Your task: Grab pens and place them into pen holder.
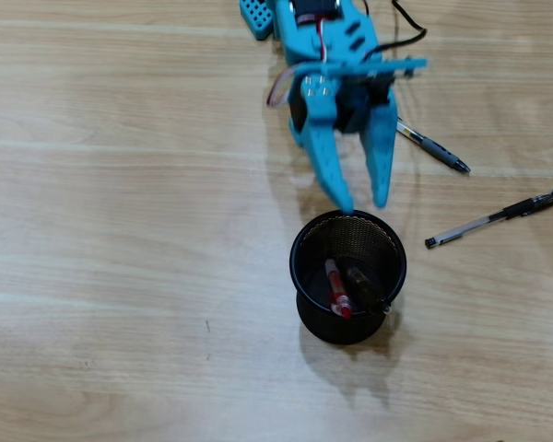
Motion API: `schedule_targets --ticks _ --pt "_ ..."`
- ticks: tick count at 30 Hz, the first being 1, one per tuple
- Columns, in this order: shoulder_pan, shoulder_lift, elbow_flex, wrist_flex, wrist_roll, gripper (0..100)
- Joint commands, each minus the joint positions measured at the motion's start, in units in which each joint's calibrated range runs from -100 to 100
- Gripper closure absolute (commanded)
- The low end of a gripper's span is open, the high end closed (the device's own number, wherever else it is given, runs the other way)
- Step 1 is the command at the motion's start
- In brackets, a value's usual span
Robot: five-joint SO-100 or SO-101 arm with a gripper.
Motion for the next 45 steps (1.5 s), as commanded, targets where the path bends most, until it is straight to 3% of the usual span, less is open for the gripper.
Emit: schedule_targets --ticks 1,3,8,15,20,29,34,40,45 --pt "-1.65 -13.37 -3.39 26.64 3.34 93" --pt "-2.29 -17.36 -3.48 35.21 5.12 98" --pt "-4.85 -24.33 -3.57 52.25 10.62 97" --pt "-10.06 -25.43 -3.76 69.56 10.94 97" --pt "-16.1 -19.06 -8.91 70.47 10.88 97" --pt "-26.43 7.61 -34.43 91.24 5.12 98" --pt "-26.98 10.24 -36.33 91.79 3.97 97" --pt "-27.62 10.83 -35.25 91.43 3.61 80" --pt "-27.81 10.83 -29.0 91.06 1.77 79"
